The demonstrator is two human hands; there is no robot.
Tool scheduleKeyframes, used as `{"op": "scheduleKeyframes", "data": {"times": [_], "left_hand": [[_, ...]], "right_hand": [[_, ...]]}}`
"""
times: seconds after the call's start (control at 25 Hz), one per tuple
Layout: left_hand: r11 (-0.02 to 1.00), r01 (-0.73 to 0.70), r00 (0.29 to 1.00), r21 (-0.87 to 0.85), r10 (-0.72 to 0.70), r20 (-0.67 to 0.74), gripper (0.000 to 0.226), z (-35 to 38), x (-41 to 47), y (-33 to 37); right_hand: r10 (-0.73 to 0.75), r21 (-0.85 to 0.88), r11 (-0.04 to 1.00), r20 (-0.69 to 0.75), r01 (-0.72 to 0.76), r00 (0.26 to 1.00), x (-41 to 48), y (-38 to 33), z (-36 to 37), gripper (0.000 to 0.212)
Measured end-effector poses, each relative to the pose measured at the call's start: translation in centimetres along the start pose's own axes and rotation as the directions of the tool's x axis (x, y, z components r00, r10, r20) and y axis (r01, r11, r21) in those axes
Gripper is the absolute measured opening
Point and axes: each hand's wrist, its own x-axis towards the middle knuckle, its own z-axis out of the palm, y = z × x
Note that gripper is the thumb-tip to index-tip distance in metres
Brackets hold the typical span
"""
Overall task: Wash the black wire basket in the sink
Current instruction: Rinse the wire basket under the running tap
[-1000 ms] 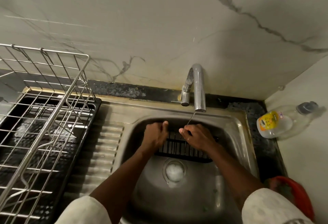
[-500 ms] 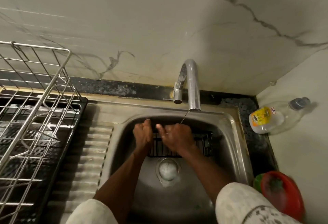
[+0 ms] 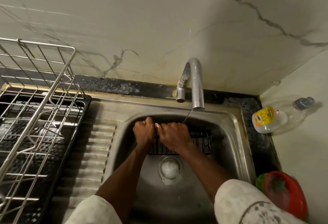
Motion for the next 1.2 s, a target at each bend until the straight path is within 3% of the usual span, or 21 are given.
{"op": "scheduleKeyframes", "data": {"times": [0.12,0.2,0.4,0.52,0.64,0.76,0.84,0.92,1.0,1.08,1.12,1.2], "left_hand": [[1.0,0.002,1.0,-0.009,-0.002,0.018,0.039,-0.3,0.0,0.1],[0.999,0.004,1.0,-0.037,-0.003,0.025,0.04,0.1,-0.1,0.1],[0.998,0.001,1.0,-0.069,-0.001,0.001,0.038,-0.2,-0.2,0.3],[0.997,-0.013,1.0,-0.074,0.014,0.009,0.041,-0.7,0.2,-0.1],[0.996,-0.007,1.0,-0.091,0.01,0.028,0.03,-0.2,0.5,-0.5],[0.995,-0.017,0.999,-0.101,0.021,0.035,0.02,0.0,0.6,-0.3],[0.994,-0.089,0.994,-0.067,0.092,0.057,0.03,-0.5,0.9,-0.7],[0.966,-0.241,0.969,0.09,0.236,0.067,0.044,-1.3,0.9,-1.0],[0.833,-0.413,0.907,0.369,0.414,0.081,0.046,-1.7,0.0,-0.7],[0.675,-0.463,0.855,0.575,0.512,0.087,0.054,-0.8,-2.2,0.5],[0.651,-0.491,0.836,0.579,0.538,0.104,0.059,0.0,-3.4,1.2],[0.754,-0.516,0.85,0.408,0.508,0.136,0.064,1.2,-5.8,2.6]], "right_hand": [[0.152,-0.1,0.983,-0.041,-0.156,0.988,-1.9,7.1,-1.1,0.069],[0.241,-0.099,0.965,-0.021,-0.242,0.97,-2.6,8.1,-1.7,0.069],[0.015,0.048,0.999,0.006,-0.015,1.0,-0.7,-3.1,-0.5,0.043],[-0.079,-0.007,0.997,0.027,0.08,0.996,-0.1,-2.3,-1.1,0.043],[0.211,0.002,0.977,0.095,-0.212,0.973,-0.9,4.6,-2.7,0.065],[0.228,-0.019,0.974,0.112,-0.227,0.967,-1.2,7.6,-3.7,0.063],[0.242,-0.069,0.968,0.039,-0.239,0.969,-0.7,5.9,-4.8,0.058],[0.251,-0.127,0.96,-0.018,-0.251,0.968,-0.6,4.0,-5.9,0.057],[0.254,-0.141,0.957,-0.032,-0.256,0.967,-0.9,2.8,-7.5,0.049],[0.225,-0.19,0.958,0.023,-0.217,0.974,-0.5,1.7,-8.8,0.043],[0.188,-0.226,0.959,0.041,-0.174,0.981,-0.1,0.9,-9.1,0.043],[0.168,-0.229,0.96,0.019,-0.16,0.986,0.4,-0.5,-9.1,0.048]]}}
